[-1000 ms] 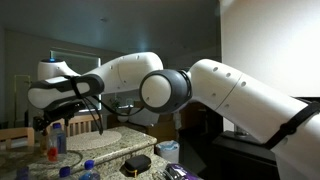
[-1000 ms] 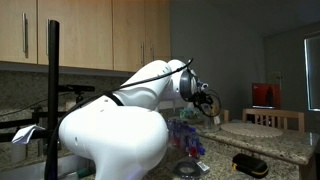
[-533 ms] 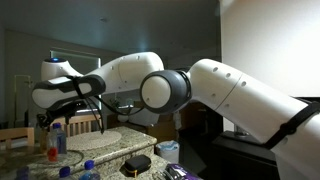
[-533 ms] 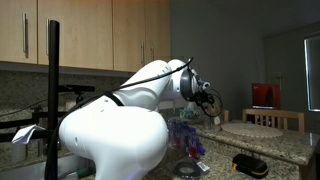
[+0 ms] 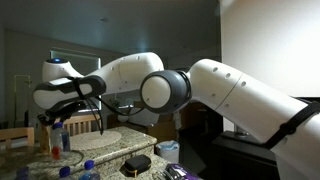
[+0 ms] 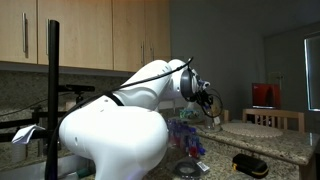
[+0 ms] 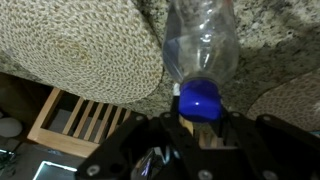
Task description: Move the cable and the empty bottle to the front.
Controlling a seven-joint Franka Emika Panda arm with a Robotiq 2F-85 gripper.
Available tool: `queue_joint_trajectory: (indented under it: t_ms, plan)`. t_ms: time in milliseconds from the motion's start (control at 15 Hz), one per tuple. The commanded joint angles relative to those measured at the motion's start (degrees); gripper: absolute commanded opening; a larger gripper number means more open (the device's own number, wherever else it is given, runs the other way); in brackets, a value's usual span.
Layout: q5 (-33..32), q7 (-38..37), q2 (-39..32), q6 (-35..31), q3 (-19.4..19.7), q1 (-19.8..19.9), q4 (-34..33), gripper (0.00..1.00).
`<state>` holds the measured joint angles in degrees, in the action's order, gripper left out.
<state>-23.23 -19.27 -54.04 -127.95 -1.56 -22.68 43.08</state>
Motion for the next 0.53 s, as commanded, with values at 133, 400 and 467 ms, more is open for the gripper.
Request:
queue_joint_trajectory:
  t_ms: [133, 400, 467]
  plan:
    - [0.7, -0.7, 2.0, -2.2, -0.8, 0.4, 3.2, 0.02]
    - [0.4, -0.7, 2.1, -2.0, -0.9, 0.3, 3.1, 0.07]
    - [0.4, -0.7, 2.2, -1.8, -0.9, 0.3, 3.1, 0.30]
